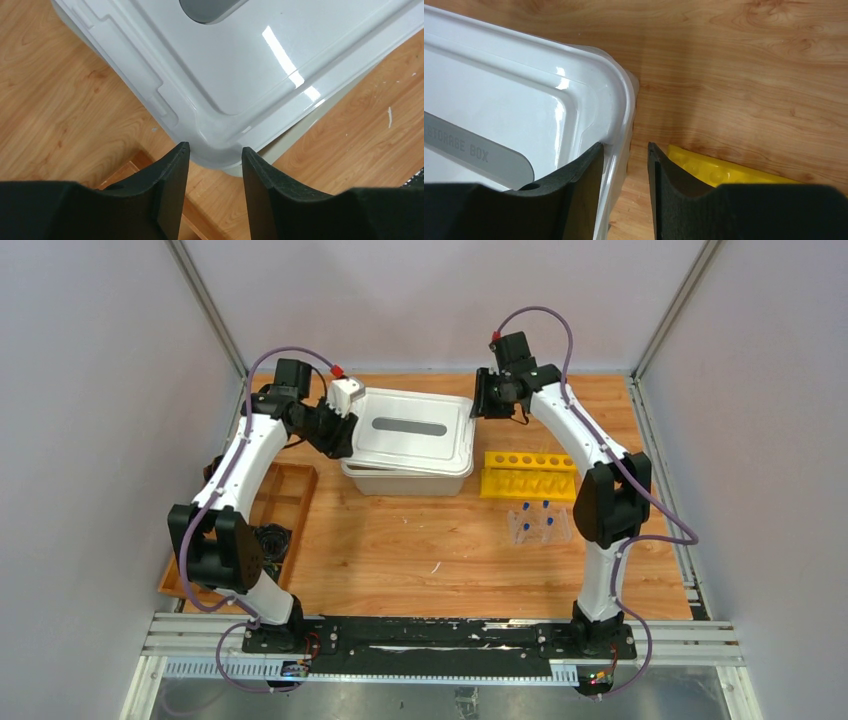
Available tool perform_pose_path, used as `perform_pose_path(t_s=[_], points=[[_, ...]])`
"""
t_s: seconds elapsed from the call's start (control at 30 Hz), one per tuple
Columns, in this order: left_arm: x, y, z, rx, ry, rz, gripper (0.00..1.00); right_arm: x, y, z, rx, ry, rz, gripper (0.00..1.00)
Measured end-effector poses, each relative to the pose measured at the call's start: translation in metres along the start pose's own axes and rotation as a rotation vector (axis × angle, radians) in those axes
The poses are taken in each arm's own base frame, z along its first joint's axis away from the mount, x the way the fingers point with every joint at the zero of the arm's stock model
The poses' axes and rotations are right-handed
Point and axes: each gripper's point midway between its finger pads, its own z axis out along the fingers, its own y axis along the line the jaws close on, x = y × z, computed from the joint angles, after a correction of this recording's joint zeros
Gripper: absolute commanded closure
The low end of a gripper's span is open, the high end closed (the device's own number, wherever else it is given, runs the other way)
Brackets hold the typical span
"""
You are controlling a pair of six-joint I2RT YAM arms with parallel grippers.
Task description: Organize the chemistry lab equipment
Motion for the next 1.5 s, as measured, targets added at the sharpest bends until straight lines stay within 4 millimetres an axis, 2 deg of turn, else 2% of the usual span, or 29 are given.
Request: perform_pose_path(t_s=[0.3, 0.5, 0.6, 0.77, 0.97, 1.17, 1.5], points=[[0.000, -0.015, -0.014, 0.040, -0.005, -0.008, 0.57, -0.004, -0.009, 0.007, 0.023, 0.026, -0.014, 0.54], [-0.033, -0.001, -0.031, -0.025, -0.062, 0.006, 0.57, -0.004, -0.009, 0.005, 0.024, 0.030, -0.010, 0.51], [-0.043, 0.008, -0.028, -0.043, -0.080, -0.010, 0.54, -0.003, -0.008, 0.005, 0.015, 0.033, -0.008, 0.51], [-0.036, 0.021, -0.003, -0.058, -0.054, -0.069, 0.45, -0.002, -0.004, 0.004, -0.005, 0.040, -0.008, 0.51], [-0.025, 0.032, 0.015, -0.085, -0.022, -0.111, 0.45, 0.000, -0.001, 0.005, -0.025, 0.048, -0.008, 0.51], [-0.021, 0.035, 0.018, -0.102, -0.028, -0.105, 0.46, -0.002, 0.002, 0.006, -0.041, 0.052, -0.011, 0.51], [-0.010, 0.023, 0.012, -0.094, -0.051, -0.076, 0.48, -0.003, 0.006, 0.006, -0.060, 0.058, -0.015, 0.52]])
